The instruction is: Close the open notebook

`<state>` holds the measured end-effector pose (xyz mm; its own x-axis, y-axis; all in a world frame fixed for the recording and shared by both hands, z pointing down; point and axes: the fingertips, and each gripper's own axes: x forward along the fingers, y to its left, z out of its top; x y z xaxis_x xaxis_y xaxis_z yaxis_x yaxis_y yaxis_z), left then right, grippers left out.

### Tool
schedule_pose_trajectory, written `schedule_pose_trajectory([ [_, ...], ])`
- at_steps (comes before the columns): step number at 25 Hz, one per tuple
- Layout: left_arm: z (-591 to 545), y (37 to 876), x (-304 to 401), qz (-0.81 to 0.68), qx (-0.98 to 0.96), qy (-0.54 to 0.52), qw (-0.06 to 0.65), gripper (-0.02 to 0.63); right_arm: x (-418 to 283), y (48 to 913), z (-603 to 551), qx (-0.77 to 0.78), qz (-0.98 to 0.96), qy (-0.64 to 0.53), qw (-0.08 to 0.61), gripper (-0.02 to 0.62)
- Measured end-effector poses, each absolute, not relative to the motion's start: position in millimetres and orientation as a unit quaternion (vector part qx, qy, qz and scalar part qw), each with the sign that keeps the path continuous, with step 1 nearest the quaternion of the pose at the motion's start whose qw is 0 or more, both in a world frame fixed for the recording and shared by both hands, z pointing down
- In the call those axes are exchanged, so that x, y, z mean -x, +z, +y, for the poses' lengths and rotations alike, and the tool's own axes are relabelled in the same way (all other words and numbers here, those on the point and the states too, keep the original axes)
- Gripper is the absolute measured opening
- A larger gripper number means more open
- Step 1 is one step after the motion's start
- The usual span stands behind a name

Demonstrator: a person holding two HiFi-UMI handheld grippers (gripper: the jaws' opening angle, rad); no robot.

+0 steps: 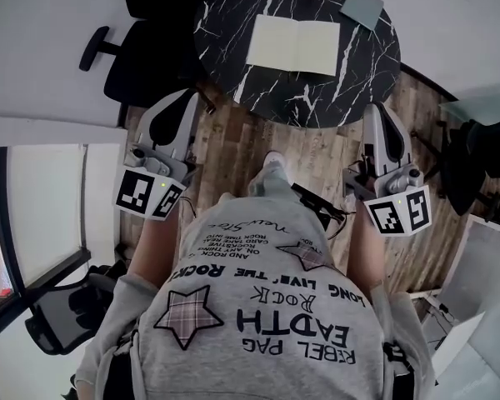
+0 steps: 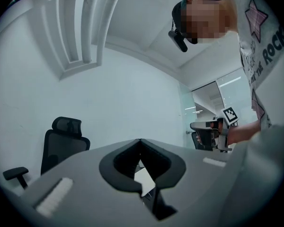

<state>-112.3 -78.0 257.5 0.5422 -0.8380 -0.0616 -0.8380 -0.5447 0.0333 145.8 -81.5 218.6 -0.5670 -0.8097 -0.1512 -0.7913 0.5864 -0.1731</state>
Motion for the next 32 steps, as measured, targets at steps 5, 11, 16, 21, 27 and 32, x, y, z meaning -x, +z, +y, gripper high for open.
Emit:
schedule_pose_trajectory([
  [5, -119.0, 257.6, 96.8, 0.494, 0.869, 0.041, -0.006, 0.008, -166.2, 222.8, -123.3, 0.439, 0.891, -0.053, 0.104, 0.012],
  [11, -157.3, 254.8, 75.0, 0.513, 0.857, 0.050, -0.003, 0.008, -188.7, 233.6, -170.1, 0.417, 0.900, -0.069, 0.104, 0.011],
  [16, -171.3, 259.3, 60.4, 0.519, 0.854, 0.032, -0.004, 0.008, -188.6, 239.6, -194.5, 0.396, 0.907, -0.093, 0.113, 0.011],
  [21, -181.2, 259.5, 60.7, 0.525, 0.850, 0.030, -0.008, 0.008, -198.7, 241.7, -205.7, 0.404, 0.904, -0.087, 0.105, 0.012],
  [27, -186.2, 263.6, 61.5, 0.522, 0.853, 0.024, -0.006, 0.008, -214.2, 244.2, -209.8, 0.431, 0.894, -0.080, 0.098, 0.011],
  [32, -194.9, 264.3, 63.8, 0.507, 0.861, 0.023, -0.014, 0.008, -209.5, 240.7, -206.8, 0.431, 0.891, -0.080, 0.116, 0.012],
])
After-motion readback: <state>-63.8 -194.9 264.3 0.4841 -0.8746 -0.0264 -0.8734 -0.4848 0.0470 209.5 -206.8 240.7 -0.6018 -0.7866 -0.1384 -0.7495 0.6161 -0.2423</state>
